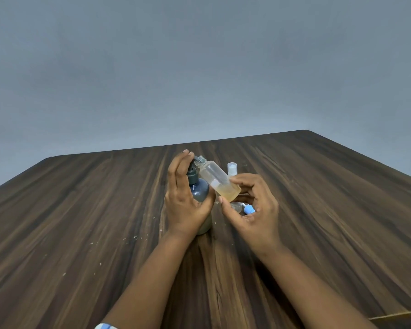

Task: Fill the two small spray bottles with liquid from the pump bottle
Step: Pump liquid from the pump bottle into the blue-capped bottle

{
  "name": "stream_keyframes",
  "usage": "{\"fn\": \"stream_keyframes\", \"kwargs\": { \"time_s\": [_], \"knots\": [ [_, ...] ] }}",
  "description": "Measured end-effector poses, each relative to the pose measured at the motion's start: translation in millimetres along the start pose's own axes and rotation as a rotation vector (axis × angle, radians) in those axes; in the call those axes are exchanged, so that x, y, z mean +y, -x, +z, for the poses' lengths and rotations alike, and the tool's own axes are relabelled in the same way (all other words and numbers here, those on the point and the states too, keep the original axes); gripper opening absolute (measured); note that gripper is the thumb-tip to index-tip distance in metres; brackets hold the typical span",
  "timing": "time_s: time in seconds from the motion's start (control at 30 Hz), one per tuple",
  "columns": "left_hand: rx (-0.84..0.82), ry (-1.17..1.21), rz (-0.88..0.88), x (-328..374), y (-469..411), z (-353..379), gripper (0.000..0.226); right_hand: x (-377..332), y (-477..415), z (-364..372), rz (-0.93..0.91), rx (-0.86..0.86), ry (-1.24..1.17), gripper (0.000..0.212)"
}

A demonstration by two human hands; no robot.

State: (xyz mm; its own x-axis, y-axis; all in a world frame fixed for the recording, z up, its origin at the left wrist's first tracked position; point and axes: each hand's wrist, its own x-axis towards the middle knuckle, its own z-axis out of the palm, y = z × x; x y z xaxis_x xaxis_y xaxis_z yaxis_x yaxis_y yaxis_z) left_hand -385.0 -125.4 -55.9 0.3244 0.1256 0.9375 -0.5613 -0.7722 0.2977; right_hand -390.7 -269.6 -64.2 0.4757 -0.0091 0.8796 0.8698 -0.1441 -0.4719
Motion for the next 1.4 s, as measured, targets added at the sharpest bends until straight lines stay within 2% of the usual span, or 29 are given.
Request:
{"fn": "stream_keyframes", "kwargs": {
  "time_s": [0.2, 0.4, 0.6, 0.8, 1.0, 1.17, 1.4],
  "knots": [
    [0.018, 0.008, -0.015, 1.5, 0.7, 1.6, 0.076, -0.7, -0.6, -0.7, -0.011, 0.001, -0.004, 0.029],
    [-0.012, -0.015, -0.008, -0.2, 1.4, -0.1, 0.086, -0.6, -0.3, 0.1, -0.005, 0.009, 0.005, 0.031],
    [0.016, 0.002, -0.025, 1.9, -1.0, 1.1, 0.075, -0.8, -0.4, -0.7, -0.006, -0.005, -0.011, 0.029],
    [-0.029, -0.008, -0.012, 0.0, -0.2, -1.2, 0.079, -1.3, -0.5, -0.4, 0.001, 0.001, -0.010, 0.030],
    [0.026, 0.019, -0.027, 3.3, -2.7, 0.8, 0.068, -0.4, -0.1, -0.5, 0.017, 0.006, -0.002, 0.031],
    [-0.017, -0.015, -0.009, 1.3, 0.5, -1.1, 0.077, -0.4, -0.3, -1.0, 0.023, 0.010, 0.009, 0.031],
    [0.020, 0.009, -0.014, 2.3, -3.4, 1.7, 0.068, -0.2, -0.4, -1.0, 0.018, 0.008, 0.015, 0.029]
  ]
}}
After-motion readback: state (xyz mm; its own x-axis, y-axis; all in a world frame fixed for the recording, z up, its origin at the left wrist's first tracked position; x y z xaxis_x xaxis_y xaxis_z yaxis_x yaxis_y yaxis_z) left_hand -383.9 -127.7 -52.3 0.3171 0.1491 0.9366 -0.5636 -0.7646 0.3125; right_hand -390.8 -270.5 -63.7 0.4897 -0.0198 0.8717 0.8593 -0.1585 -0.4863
